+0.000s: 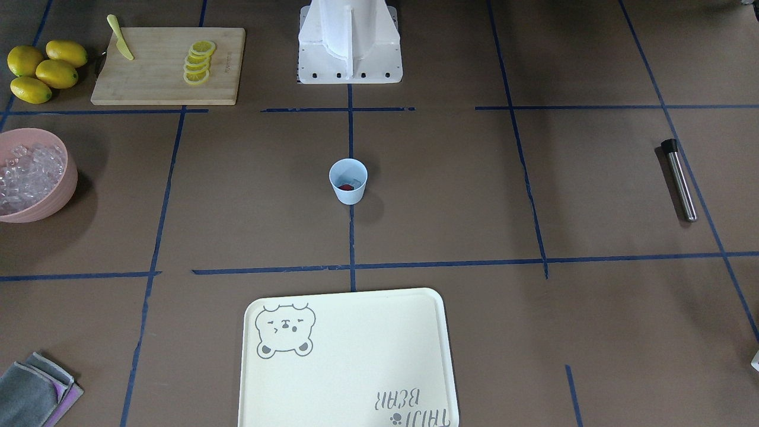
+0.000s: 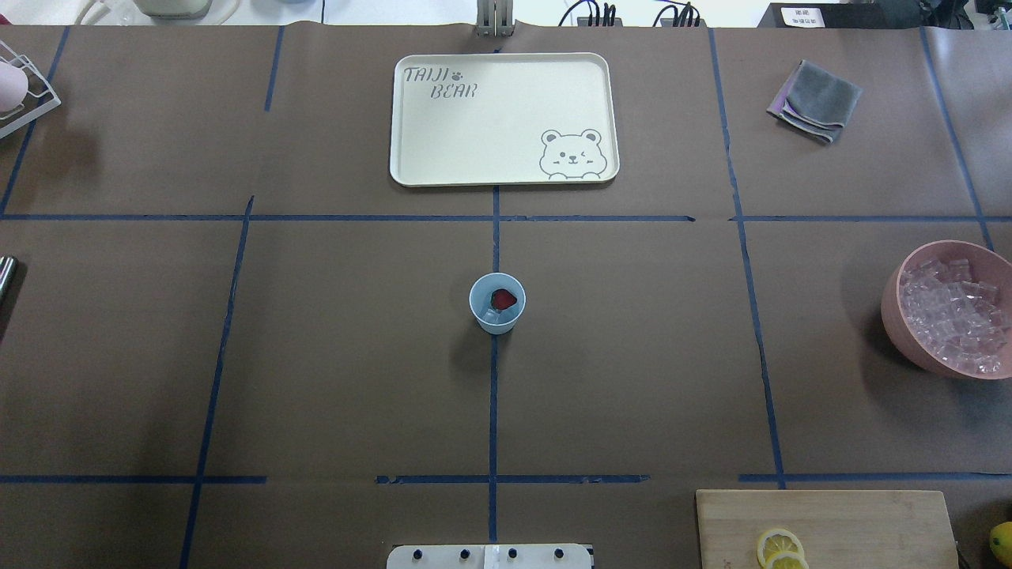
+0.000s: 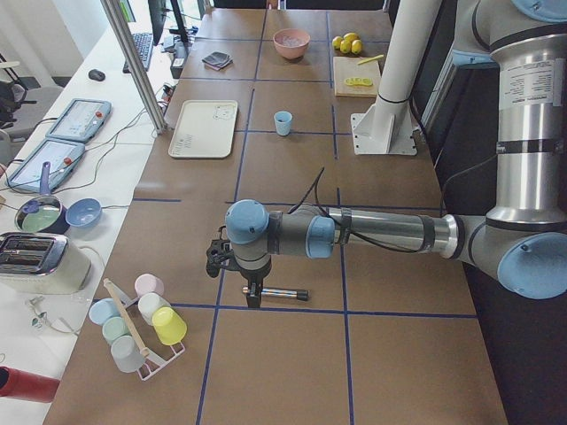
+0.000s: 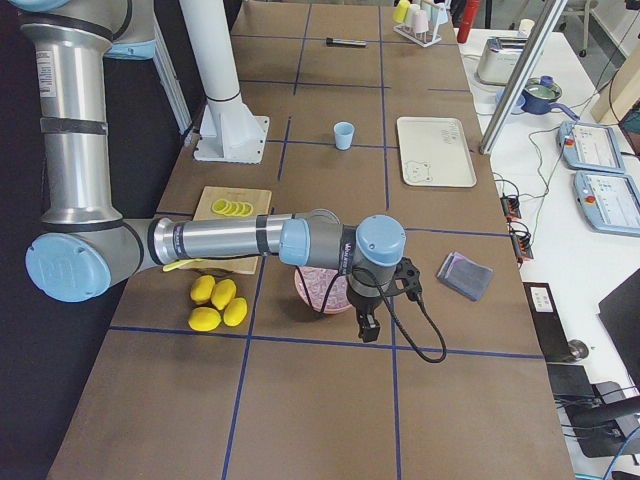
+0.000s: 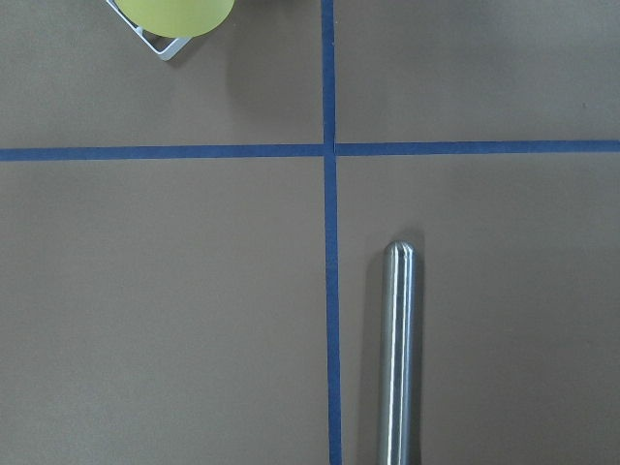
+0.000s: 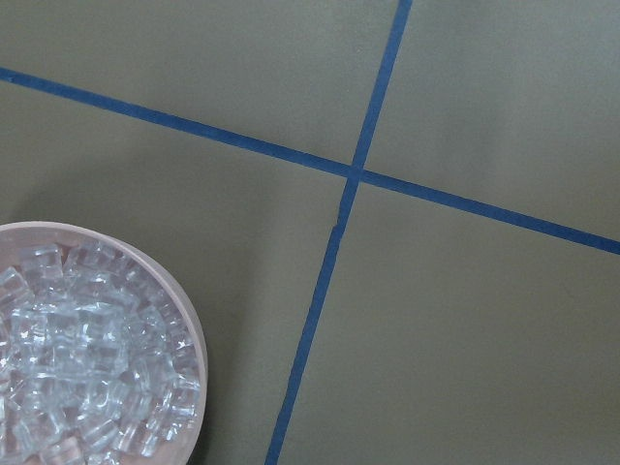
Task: Mash ice and strawberries in cup
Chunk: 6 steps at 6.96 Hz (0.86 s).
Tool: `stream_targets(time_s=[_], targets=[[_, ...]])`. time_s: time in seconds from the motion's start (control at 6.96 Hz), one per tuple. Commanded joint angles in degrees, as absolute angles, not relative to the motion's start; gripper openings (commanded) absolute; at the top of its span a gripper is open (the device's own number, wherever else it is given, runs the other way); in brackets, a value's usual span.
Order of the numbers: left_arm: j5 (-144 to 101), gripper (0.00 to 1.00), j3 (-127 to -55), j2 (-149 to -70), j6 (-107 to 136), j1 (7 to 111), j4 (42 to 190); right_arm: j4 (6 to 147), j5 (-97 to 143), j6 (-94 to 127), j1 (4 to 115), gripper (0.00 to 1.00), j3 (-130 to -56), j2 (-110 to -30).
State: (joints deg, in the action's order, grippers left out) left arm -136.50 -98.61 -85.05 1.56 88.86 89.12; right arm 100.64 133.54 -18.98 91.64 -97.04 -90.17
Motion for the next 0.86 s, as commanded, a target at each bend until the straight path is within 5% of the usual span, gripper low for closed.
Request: stream_targets(time_s=[0.0,0.72], targets=[[-136.6,1.00,-98.7,-85.1,1.5,88.9,89.1,100.4,133.4,-19.0,91.7,1.00,-97.1,-90.8],[-136.5,1.00,-98.6,-84.8,1.5,88.8,89.1,100.4,133.4,-19.1,91.7,1.00,-97.7,-91.1]])
